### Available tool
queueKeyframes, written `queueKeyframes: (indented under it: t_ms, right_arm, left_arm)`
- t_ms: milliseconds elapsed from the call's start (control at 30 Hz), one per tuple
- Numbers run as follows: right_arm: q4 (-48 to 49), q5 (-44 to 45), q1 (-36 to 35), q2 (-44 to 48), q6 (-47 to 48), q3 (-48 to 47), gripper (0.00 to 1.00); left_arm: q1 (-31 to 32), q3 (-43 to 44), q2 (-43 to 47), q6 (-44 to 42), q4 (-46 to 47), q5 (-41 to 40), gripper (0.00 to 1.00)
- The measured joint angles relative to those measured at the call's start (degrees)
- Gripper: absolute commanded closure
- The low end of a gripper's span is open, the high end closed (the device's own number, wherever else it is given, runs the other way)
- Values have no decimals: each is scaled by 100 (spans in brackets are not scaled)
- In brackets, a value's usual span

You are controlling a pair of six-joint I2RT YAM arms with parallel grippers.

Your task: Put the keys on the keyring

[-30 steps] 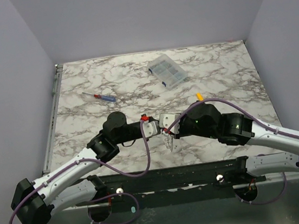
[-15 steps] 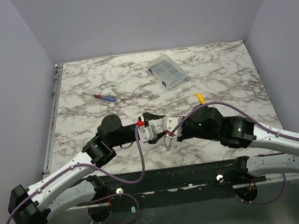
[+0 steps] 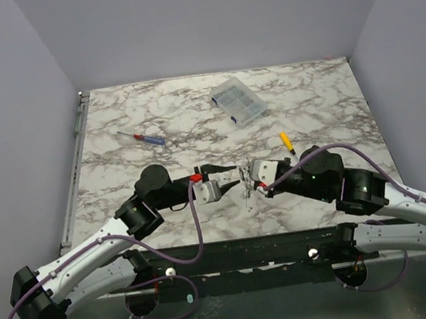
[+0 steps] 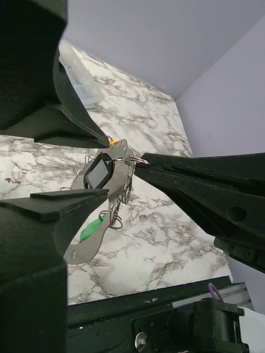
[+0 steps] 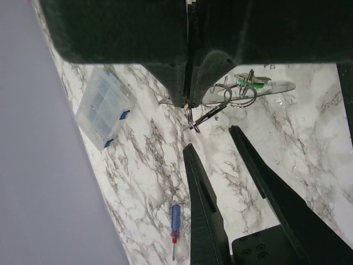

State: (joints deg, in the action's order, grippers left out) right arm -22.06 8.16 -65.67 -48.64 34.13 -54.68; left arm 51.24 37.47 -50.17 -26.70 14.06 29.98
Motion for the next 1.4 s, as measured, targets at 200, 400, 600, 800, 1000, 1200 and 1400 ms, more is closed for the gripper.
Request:
queueKeyframes:
  t_ms: [200, 400, 600, 800, 1000, 1200, 1400]
  right_arm:
    - [9, -9, 0, -24, 2, 42, 99]
    - [9, -33, 0, -59, 2, 42, 99]
    - [9, -79, 0, -83, 2, 42, 99]
    - [11, -164, 0, -85, 2, 42, 99]
    - [11, -251, 0, -85, 0, 42, 99]
    - [17, -299, 0, -85, 0, 42, 99]
    - [92, -297, 0, -79, -2, 42, 99]
  left_arm:
    - [0, 0, -42, 7, 96, -2, 69]
    - [0, -4, -87, 28, 227, 0, 69]
    - [0, -20, -149, 42, 258, -2, 70]
    - [0, -33, -162, 55, 260, -7, 81]
    - [0, -37, -175, 55, 262, -9, 83]
    - [0, -42, -179, 57, 260, -9, 100]
    - [0, -42, -181, 57, 273, -9, 100]
